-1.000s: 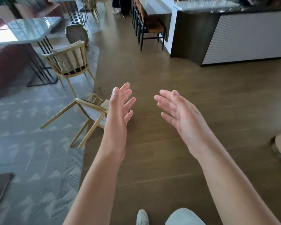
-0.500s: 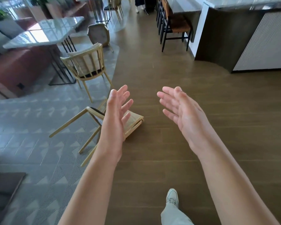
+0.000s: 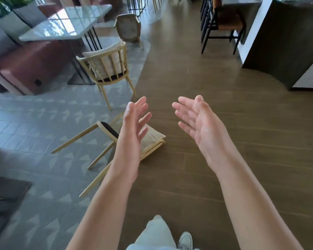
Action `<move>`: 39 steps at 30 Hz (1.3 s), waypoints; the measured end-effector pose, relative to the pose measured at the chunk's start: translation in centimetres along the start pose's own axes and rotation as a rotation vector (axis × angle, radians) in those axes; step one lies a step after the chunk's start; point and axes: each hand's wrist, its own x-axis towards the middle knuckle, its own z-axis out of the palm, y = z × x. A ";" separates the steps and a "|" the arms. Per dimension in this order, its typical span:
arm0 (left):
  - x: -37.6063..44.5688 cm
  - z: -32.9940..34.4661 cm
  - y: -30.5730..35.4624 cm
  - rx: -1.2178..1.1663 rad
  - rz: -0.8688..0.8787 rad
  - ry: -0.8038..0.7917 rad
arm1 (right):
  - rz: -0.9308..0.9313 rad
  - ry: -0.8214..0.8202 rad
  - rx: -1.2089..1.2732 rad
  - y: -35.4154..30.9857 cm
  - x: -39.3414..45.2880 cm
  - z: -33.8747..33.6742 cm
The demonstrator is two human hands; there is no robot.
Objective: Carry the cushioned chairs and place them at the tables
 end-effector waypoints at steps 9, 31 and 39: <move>12.6 1.5 -1.8 -0.027 0.011 -0.037 | 0.001 0.029 -0.049 -1.2 11.8 -1.4; 38.1 4.4 0.4 -0.023 0.022 -0.018 | -0.025 0.035 -0.085 -6.0 36.2 -3.9; 45.0 9.3 0.4 -0.027 0.025 0.199 | 0.001 -0.160 -0.115 -8.5 46.2 -8.0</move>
